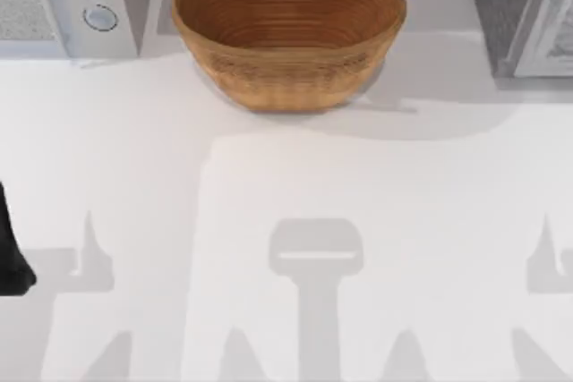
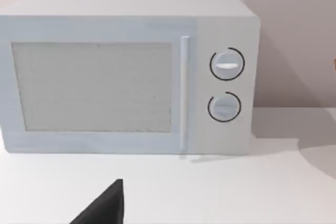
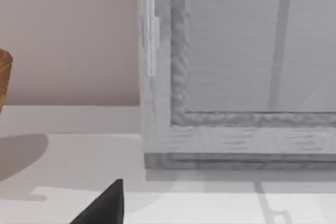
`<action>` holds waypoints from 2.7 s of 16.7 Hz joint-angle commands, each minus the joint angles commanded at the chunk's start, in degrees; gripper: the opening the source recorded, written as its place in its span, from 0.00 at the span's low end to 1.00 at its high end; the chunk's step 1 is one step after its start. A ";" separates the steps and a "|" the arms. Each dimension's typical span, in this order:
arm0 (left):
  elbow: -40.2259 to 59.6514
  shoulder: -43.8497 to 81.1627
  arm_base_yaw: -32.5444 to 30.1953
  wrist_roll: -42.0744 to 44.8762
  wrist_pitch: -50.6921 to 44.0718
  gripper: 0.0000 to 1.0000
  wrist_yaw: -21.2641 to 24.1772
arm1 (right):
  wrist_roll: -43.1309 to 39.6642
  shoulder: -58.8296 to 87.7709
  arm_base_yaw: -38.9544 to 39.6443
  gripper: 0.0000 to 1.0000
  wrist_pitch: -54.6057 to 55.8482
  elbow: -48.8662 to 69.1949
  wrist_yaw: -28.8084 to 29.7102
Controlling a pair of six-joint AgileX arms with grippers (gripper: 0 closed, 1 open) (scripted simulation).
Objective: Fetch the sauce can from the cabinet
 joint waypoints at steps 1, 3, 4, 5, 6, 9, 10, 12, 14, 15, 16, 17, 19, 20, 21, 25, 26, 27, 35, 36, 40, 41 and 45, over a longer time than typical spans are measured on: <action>0.00 0.00 0.00 0.00 0.00 1.00 0.00 | 0.00 0.00 0.00 1.00 0.00 0.00 0.00; 0.00 0.00 0.00 0.00 0.00 1.00 0.00 | 0.01 0.55 0.10 1.00 -0.14 0.62 0.07; 0.00 0.00 0.00 0.00 0.00 1.00 0.00 | 0.04 1.63 0.29 1.00 -0.43 1.84 0.20; 0.00 0.00 0.00 0.00 0.00 1.00 0.00 | 0.07 3.24 0.56 1.00 -0.89 3.66 0.42; 0.00 0.00 0.00 0.00 0.00 1.00 0.00 | 0.10 5.36 0.89 1.00 -1.52 6.10 0.71; 0.00 0.00 0.00 0.00 0.00 1.00 0.00 | 0.23 14.18 2.14 1.00 -4.29 16.78 2.01; 0.00 0.00 0.00 0.00 0.00 1.00 0.00 | 0.28 17.76 2.62 1.00 -5.45 21.27 2.55; 0.00 0.00 0.00 0.00 0.00 1.00 0.00 | 0.39 25.56 3.64 1.00 -8.01 31.27 3.74; 0.00 0.00 0.00 0.00 0.00 1.00 0.00 | 0.51 33.90 4.72 1.00 -10.75 42.18 5.02; 0.00 0.00 0.00 0.00 0.00 1.00 0.00 | 0.57 38.14 5.27 1.00 -12.14 47.80 5.67; 0.00 0.00 0.00 0.00 0.00 1.00 0.00 | 0.63 42.37 5.82 1.00 -13.51 53.46 6.31; 0.00 0.00 0.00 0.00 0.00 1.00 0.00 | 0.69 46.54 6.37 1.00 -14.86 59.08 6.94; 0.00 0.00 0.00 0.00 0.00 1.00 0.00 | 0.78 54.48 7.43 1.00 -17.39 69.92 8.13; 0.00 0.00 0.00 0.00 0.00 1.00 0.00 | 0.82 58.17 7.93 1.00 -18.55 75.01 8.68; 0.00 0.00 0.00 0.00 0.00 1.00 0.00 | 0.85 61.61 8.41 1.00 -19.62 79.80 9.19; 0.00 0.00 0.00 0.00 0.00 1.00 0.00 | 0.90 72.09 9.95 1.00 -22.79 94.50 10.71; 0.00 0.00 0.00 0.00 0.00 1.00 0.00 | 0.90 73.74 10.21 1.00 -23.27 96.74 10.95; 0.00 0.00 0.00 0.00 0.00 1.00 0.00 | 0.90 74.97 10.40 1.00 -23.62 98.37 11.12; 0.00 0.00 0.00 0.00 0.00 1.00 0.00 | 0.96 76.81 10.34 1.00 -23.42 100.63 11.47; 0.00 0.00 0.00 0.00 0.00 1.00 0.00 | 0.99 78.03 10.40 1.00 -23.02 101.80 11.68; 0.00 0.00 0.00 0.00 0.00 1.00 0.00 | 0.90 85.20 10.84 1.00 -21.42 106.20 12.23; 0.00 0.00 0.00 0.00 0.00 1.00 0.00 | 0.87 86.78 10.95 1.00 -20.95 107.33 12.39; 0.00 0.00 0.00 0.00 0.00 1.00 0.00 | 0.83 88.77 11.16 1.00 -20.08 109.21 12.65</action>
